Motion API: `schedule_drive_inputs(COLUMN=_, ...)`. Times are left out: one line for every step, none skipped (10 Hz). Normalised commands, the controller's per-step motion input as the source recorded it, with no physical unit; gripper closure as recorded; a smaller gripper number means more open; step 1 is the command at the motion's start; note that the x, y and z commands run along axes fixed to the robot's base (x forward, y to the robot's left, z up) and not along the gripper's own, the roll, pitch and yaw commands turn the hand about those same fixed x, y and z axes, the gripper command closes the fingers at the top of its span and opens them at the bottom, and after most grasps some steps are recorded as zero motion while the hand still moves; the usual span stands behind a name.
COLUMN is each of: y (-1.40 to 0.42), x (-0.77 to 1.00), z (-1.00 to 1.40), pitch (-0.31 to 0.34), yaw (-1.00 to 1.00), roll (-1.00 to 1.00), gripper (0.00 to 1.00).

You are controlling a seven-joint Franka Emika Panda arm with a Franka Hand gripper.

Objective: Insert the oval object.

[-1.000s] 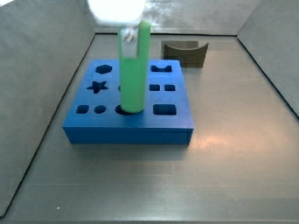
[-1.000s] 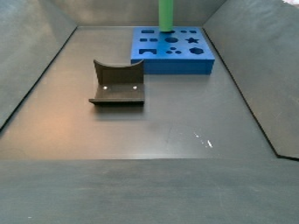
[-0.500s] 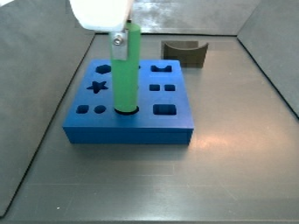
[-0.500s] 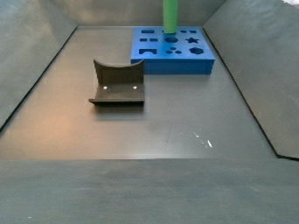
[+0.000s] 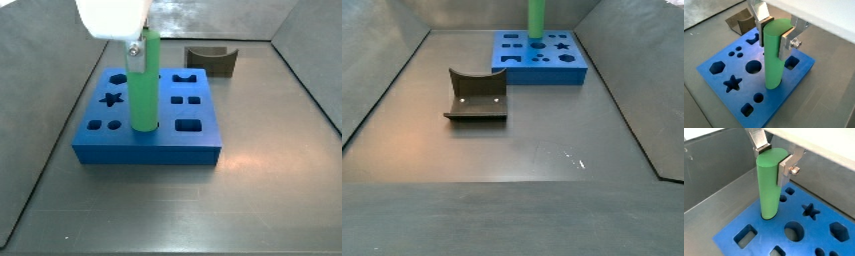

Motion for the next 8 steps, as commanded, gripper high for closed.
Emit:
schedule_drive_inputs(y=0.0, x=0.0, z=-0.51, pitch=-0.179, yaw=0.05, roll=-0.05, gripper=1.0)
schedule_drive_inputs(y=-0.02, x=-0.03, z=-0.59, pitch=-0.24, yaw=0.0, roll=-0.02, gripper=1.0)
schedule_drive_inputs(y=-0.01, x=-0.08, z=-0.59, pitch=-0.286, yaw=0.0, roll=-0.03, gripper=1.0)
schedule_drive_inputs(y=-0.01, x=-0.19, z=-0.39, pitch=-0.297, yaw=0.03, roll=-0.01, gripper=1.0)
schedule_drive_inputs(y=-0.03, x=-0.2, z=-0.26, pitch=-0.231, yaw=0.07, roll=0.0, gripper=1.0)
schedule_drive_inputs(y=-0.03, x=-0.14, z=-0.21, pitch=-0.259, yaw=0.03, roll=-0.01, gripper=1.0)
schedule_drive_inputs(y=0.01, x=0.0, z=0.0, pitch=0.0, yaw=0.0, roll=-0.04, gripper=1.0)
schedule_drive_inputs(y=0.0, x=0.0, z=0.0, pitch=0.0, yaw=0.0, roll=0.0, gripper=1.0)
